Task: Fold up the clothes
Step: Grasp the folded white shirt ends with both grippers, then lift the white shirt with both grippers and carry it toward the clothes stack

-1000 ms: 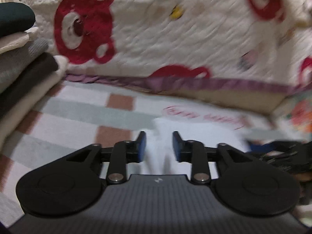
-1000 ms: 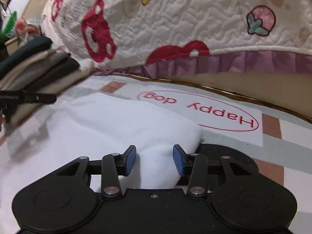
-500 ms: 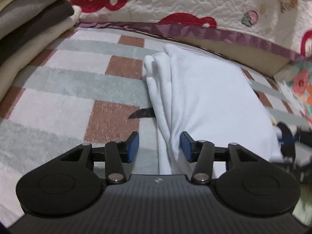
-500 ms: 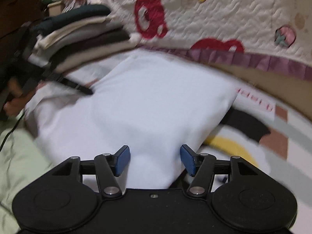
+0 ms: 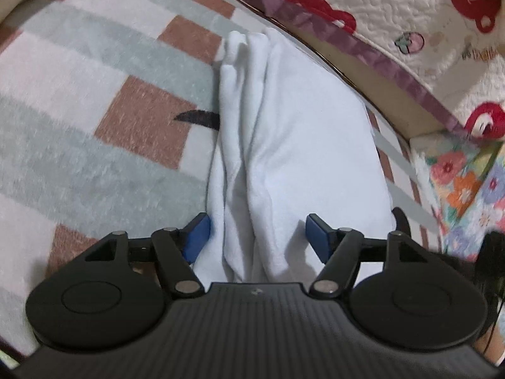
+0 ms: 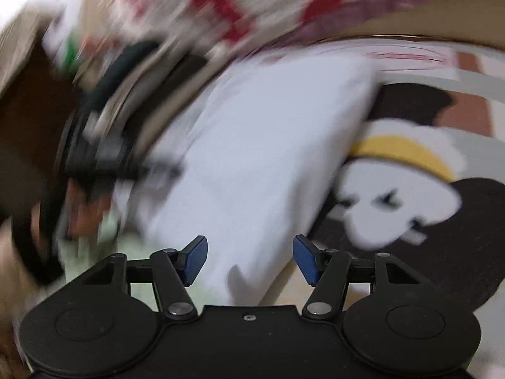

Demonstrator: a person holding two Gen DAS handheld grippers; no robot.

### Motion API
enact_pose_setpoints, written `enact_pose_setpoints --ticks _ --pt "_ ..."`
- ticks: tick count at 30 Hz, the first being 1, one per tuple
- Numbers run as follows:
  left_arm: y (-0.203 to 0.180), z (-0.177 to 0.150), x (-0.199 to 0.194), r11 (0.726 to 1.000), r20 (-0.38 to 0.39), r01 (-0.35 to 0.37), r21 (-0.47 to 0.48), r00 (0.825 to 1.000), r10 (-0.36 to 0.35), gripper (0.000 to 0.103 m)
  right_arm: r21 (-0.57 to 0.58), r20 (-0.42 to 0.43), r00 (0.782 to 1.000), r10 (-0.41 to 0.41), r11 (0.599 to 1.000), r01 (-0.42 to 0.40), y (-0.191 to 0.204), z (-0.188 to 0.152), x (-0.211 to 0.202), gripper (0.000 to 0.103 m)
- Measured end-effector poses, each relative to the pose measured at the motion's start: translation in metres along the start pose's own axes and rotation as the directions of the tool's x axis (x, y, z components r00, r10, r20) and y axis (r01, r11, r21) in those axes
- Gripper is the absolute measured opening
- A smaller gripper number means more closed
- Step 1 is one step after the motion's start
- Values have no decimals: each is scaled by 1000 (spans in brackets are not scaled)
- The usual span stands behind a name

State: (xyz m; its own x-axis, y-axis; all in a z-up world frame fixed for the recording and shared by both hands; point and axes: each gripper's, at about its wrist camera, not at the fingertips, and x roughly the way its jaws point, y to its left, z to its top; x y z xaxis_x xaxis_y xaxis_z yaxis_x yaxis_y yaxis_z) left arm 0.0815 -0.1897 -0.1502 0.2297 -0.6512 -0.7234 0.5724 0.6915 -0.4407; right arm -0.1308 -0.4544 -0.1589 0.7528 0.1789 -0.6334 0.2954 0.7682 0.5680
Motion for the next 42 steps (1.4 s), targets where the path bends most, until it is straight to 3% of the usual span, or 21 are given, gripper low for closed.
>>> enact_pose_setpoints --ticks 5,11,15,17,18,19,20,21,23,26,29,33,38,42 --pt "-4 -3 4 999 -26 15 -31 1000 -16 73 164 30 999 37 986 -41 -28 22 1 66" --pt "6 21 21 994 21 49 -101 999 -47 81 104 70 996 50 993 -57 -22 33 17 66" --pt "9 39 37 992 -19 77 -102 997 -79 79 63 96 994 60 996 -66 -18 40 27 67" --pt "0 44 43 998 -56 48 -35 997 -50 63 42 109 992 65 997 -70 -16 44 32 68" --pt "-3 47 46 999 -74 38 -5 997 -38 44 32 115 991 68 997 -72 -15 46 35 68" --pt "-5 48 49 999 -91 48 -1 995 -48 31 22 122 990 71 997 -74 -14 48 37 62" --pt "-5 49 49 999 -95 54 -6 994 -54 29 11 128 989 74 997 -76 -13 49 40 44" --pt "-7 48 49 999 -96 55 1 994 -54 25 1 134 988 77 997 -78 -12 51 42 42" --pt "-28 43 41 989 -52 1 147 999 7 23 -22 148 986 80 997 -77 -9 54 46 32" --pt "-59 30 32 947 26 -71 312 997 66 23 -77 181 982 56 996 -42 1 52 35 30" --pt "-67 30 35 944 35 -75 321 997 67 23 -130 215 976 34 991 -6 11 50 24 30" --pt "-63 37 41 974 5 -36 223 999 35 23 -199 262 965 8 979 46 24 47 10 30" --pt "-92 28 18 940 92 -87 330 994 60 22 -280 322 947 -17 954 112 41 44 -9 30" --pt "-99 27 -12 952 167 -50 303 986 -1 22 -346 374 927 3 928 137 62 46 -40 30"
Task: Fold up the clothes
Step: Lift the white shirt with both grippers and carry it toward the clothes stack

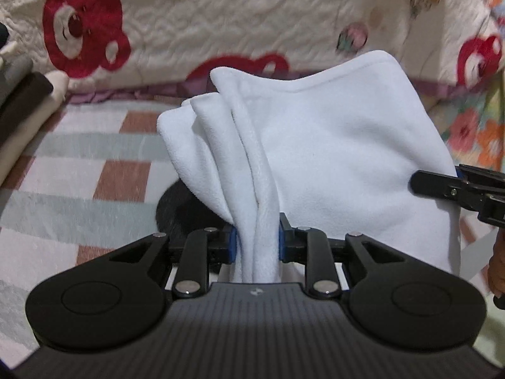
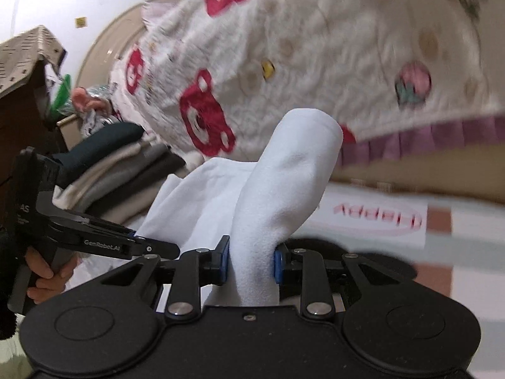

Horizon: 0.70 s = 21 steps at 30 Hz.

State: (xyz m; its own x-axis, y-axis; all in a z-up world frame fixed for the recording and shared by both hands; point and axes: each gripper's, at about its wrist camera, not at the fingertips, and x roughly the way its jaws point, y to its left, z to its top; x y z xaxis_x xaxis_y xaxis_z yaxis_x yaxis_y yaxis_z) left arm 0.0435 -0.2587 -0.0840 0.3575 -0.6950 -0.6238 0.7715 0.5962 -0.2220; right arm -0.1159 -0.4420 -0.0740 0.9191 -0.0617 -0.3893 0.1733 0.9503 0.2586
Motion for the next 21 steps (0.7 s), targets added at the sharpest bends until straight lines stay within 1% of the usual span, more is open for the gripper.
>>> enact_pose_setpoints --ticks 5,9,12,17,21 --pt "-13 5 -42 1000 115 0 -4 993 0 22 -103 59 998 1 995 5 29 30 -38 30" --pt "-6 11 -75 1000 151 -28 3 988 27 22 -154 88 996 6 988 8 54 48 -61 30" --pt "-1 16 -100 999 177 -50 8 983 47 22 -199 92 996 17 980 2 74 58 -70 30" --pt "8 24 -141 996 221 -86 15 972 81 22 -222 71 995 73 974 -56 110 87 -63 30" --pt "30 35 -176 987 239 -162 23 959 152 22 -240 47 993 111 966 -97 141 110 -42 30"
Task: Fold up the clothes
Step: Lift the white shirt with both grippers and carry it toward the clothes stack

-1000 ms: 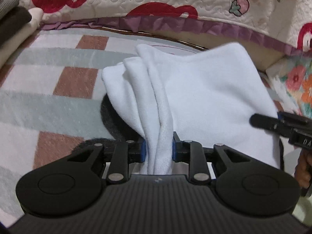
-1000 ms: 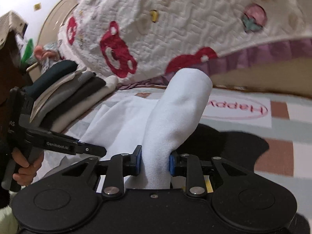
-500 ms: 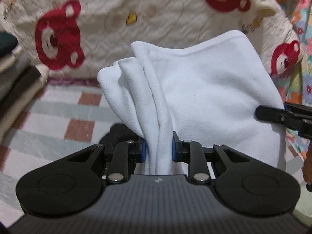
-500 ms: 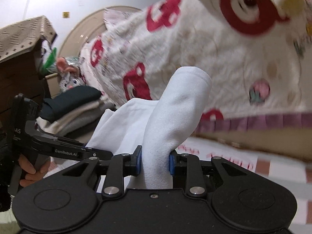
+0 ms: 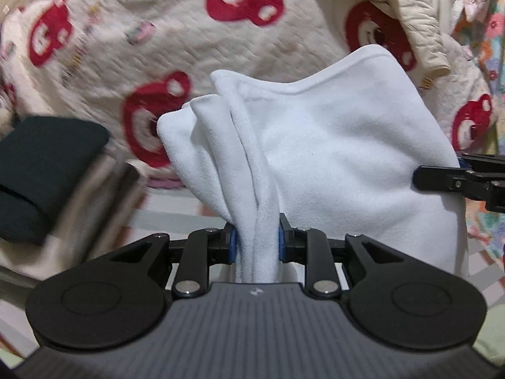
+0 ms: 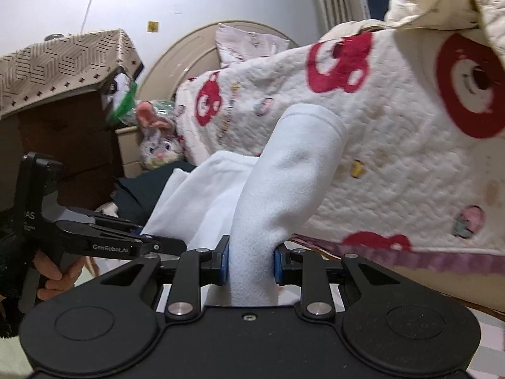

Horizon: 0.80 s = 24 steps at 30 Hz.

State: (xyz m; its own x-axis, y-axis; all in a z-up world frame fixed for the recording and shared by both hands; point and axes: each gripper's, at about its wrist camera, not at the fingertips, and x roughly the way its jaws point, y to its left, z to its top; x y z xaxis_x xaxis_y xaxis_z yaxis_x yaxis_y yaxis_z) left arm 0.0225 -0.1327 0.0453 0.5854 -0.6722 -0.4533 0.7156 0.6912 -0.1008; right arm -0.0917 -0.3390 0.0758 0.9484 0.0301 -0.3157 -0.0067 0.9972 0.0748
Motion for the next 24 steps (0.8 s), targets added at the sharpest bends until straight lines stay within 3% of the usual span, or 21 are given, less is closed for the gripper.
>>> enact_pose_setpoints --ticks 6,8,10,16,18,21,24 --pt "50 31 -27 996 52 -84 30 995 82 22 -35 -25 998 59 998 -60 35 40 38 30" --pt "71 41 -34 994 75 -103 25 992 101 22 -107 -34 998 61 992 -64 54 60 53 30" --pt "94 52 -41 993 92 -120 -11 988 121 22 -205 -46 997 54 977 -62 76 84 71 29" --pt "162 83 -61 978 138 -168 -121 973 184 22 -283 -108 990 90 952 -117 125 156 123 29" --pt "184 93 -67 971 148 -185 -153 967 208 22 -265 -91 991 94 957 -115 136 167 135 28" --pt "197 116 -62 956 105 -272 -106 953 283 22 -214 -61 992 114 969 -125 149 173 149 28" --pt "209 141 -55 929 64 -369 -34 926 371 22 -121 -49 986 159 979 -164 144 175 178 28"
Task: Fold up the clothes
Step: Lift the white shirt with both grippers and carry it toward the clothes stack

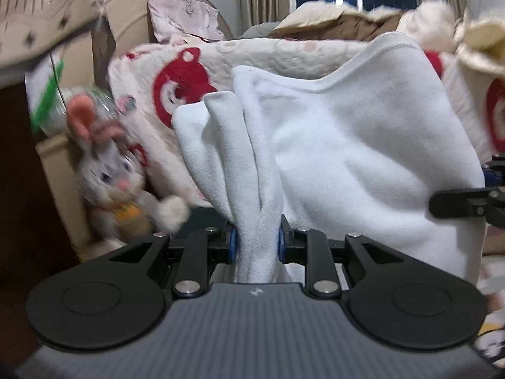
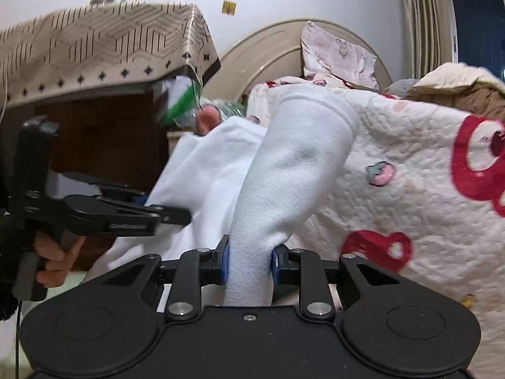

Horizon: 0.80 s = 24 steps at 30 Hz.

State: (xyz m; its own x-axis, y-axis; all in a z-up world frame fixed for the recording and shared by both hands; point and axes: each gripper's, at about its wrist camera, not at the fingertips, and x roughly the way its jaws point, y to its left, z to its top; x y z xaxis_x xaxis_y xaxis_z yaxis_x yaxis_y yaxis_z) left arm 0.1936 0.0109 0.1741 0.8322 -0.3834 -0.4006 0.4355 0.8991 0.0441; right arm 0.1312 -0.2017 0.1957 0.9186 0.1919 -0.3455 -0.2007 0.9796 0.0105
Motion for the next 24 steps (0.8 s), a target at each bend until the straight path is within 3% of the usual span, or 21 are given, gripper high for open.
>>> enact_pose_setpoints --ticks 4,8,11,14,15,18,22,24 --pt "28 26 32 997 -103 -74 -23 992 71 22 139 23 998 65 988 -68 -21 2 43 27" --pt "31 44 86 979 -180 -177 106 964 194 22 322 -13 986 166 934 -153 -48 -8 92 27" --pt "31 44 145 962 -249 -208 175 936 248 22 457 -4 975 223 868 -197 -70 -33 133 27" --pt "37 20 212 961 -386 -191 197 886 256 25 495 -46 978 206 855 -157 -83 -63 182 28" --pt "39 8 228 960 -399 -208 187 877 267 27 527 -51 981 189 839 -134 -90 -77 193 29" --pt "46 -11 243 955 -364 -237 180 885 288 29 658 -1 975 222 735 -166 -110 -113 212 40" --pt "58 -6 239 951 -315 -253 180 901 299 33 647 22 966 259 733 -211 -121 -116 211 59" --pt "64 -3 237 948 -290 -261 179 907 305 37 658 33 956 292 713 -241 -124 -117 209 59"
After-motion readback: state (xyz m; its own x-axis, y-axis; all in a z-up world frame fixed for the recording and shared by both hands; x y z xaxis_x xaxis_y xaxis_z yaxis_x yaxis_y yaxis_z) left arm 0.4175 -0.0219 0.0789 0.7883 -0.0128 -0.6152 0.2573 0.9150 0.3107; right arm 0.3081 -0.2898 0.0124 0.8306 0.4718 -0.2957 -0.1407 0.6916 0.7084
